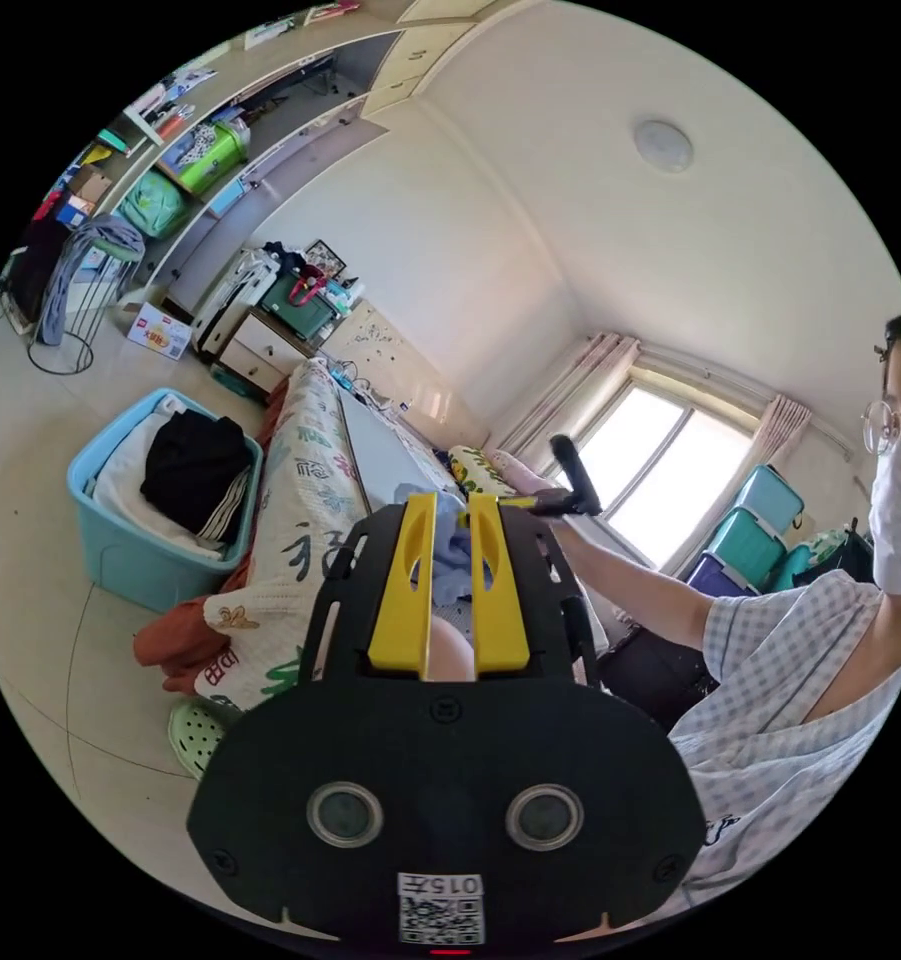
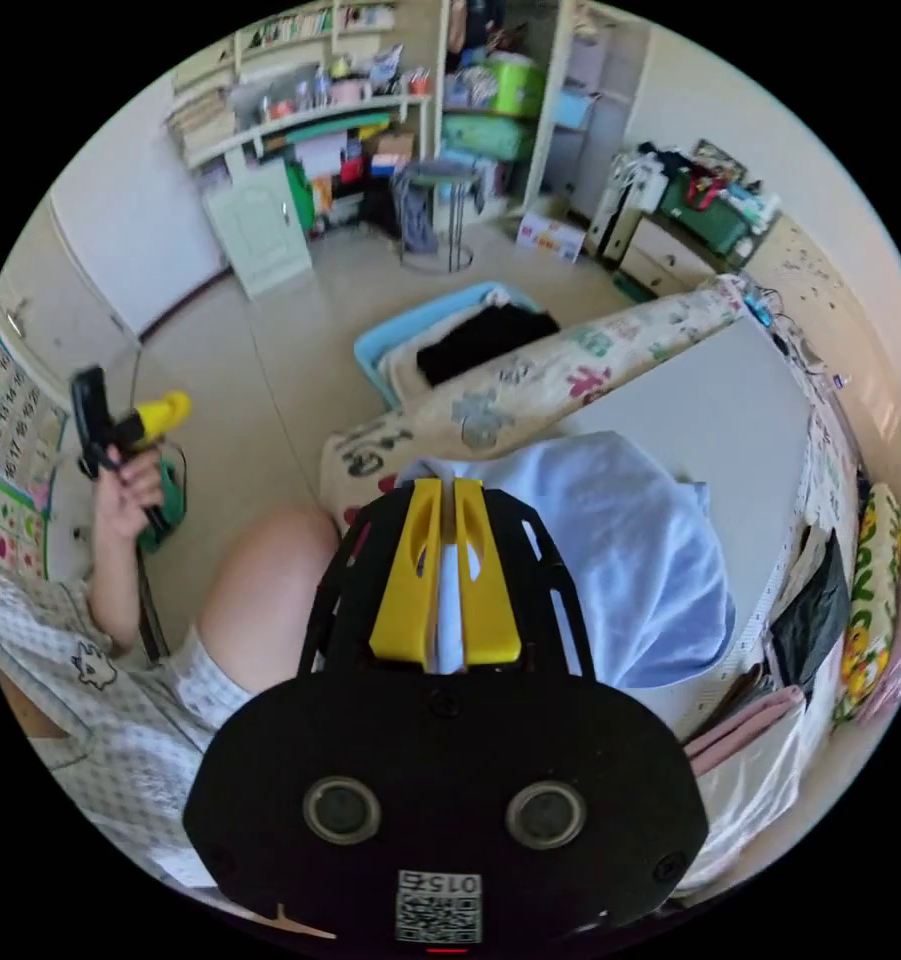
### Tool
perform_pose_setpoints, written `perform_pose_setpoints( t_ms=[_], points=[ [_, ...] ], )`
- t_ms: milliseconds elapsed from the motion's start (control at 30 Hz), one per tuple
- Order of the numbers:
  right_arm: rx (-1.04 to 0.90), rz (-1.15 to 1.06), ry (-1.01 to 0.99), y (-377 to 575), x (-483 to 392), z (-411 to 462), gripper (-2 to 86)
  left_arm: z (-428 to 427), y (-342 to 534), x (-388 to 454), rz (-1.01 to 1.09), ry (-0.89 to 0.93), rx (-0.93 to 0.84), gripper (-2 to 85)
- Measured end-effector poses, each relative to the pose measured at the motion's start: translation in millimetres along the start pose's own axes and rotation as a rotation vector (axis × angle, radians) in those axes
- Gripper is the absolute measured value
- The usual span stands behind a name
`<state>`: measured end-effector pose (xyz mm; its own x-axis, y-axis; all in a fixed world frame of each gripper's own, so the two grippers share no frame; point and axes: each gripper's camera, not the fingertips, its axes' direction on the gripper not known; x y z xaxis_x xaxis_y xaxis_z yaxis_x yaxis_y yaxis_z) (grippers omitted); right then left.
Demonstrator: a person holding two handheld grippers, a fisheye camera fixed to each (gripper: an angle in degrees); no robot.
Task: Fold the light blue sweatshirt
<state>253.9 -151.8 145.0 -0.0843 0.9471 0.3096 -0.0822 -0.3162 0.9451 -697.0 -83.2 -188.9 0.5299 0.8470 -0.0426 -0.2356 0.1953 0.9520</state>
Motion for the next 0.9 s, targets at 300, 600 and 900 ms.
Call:
perform_pose_setpoints(
  t_ms=[300,600,900],
  points=[
    [0.508,0.228,-0.07,150.2,130.5,-237.1,1.1,78.4,-53.6,35.1,0.141,-0.001,-0.127,6.9],
    [0.74,0.416,-0.281,342.3,254.6,-264.4,0.8,193.2,-66.7,50.6,0.204,-0.108,-0.431,12.3],
    [0.797,0.441,-0.38,445.0,332.2,-263.9,0.8,359.0,-28.7,40.8,0.225,0.0,-0.97,15.9]
  ],
)
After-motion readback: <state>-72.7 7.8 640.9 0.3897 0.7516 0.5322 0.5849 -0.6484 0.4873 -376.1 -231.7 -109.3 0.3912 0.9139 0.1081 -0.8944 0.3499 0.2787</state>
